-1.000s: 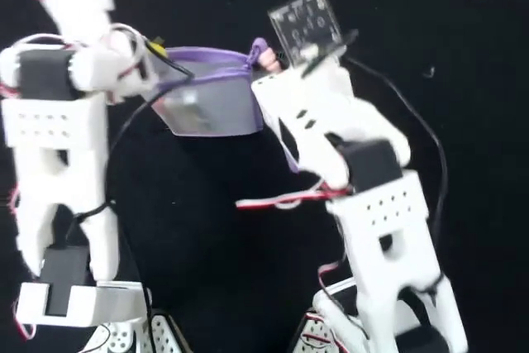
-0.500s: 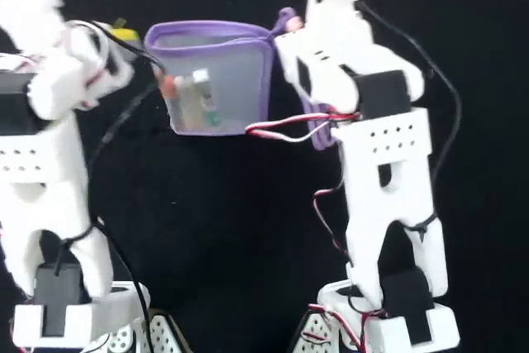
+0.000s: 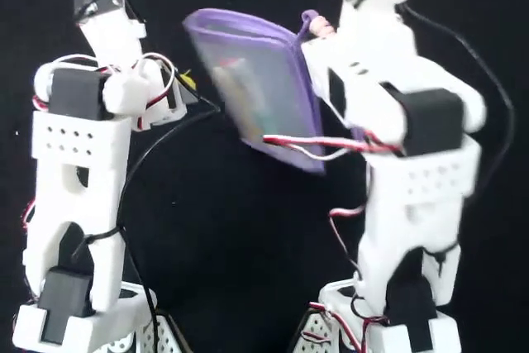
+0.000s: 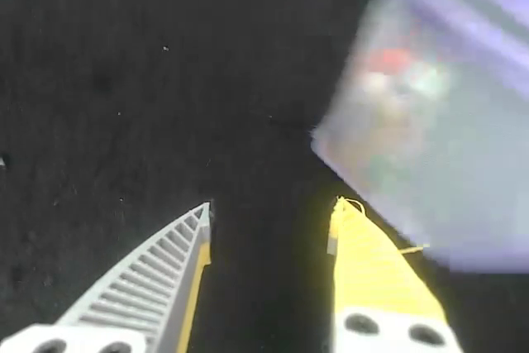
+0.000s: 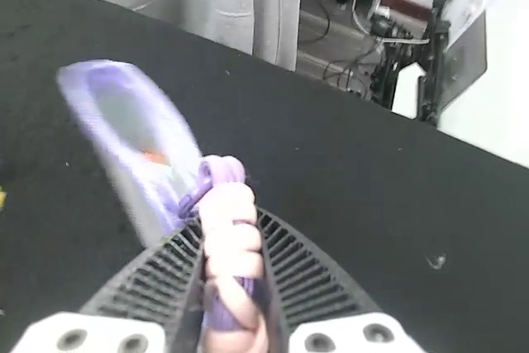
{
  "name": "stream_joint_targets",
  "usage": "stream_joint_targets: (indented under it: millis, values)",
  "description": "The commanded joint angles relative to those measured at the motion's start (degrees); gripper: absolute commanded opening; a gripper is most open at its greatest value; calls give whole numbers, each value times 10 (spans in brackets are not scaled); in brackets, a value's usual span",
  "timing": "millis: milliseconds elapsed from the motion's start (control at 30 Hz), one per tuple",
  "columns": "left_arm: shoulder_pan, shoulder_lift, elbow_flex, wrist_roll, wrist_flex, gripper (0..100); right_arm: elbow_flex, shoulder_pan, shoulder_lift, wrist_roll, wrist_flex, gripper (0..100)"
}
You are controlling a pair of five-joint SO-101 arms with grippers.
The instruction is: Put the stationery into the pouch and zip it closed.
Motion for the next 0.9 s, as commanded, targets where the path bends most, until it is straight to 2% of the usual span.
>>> stream_joint_targets:
  millis: [0,233,567,767,867]
  values:
    - [6,-19,51,3,-47,234,-77,-31,-33,21,47,11]
    - [6,-20,91,3,-64,234,-36,-142,-6,24,42,11]
    - [6,-129,138,-25,-73,235,-3,-145,50,24,11,11]
    - [12,-245,267,-24,-164,235,-1,-145,50,24,11,11]
    - [43,-303,356,-21,-235,235,-2,-145,50,24,11,11]
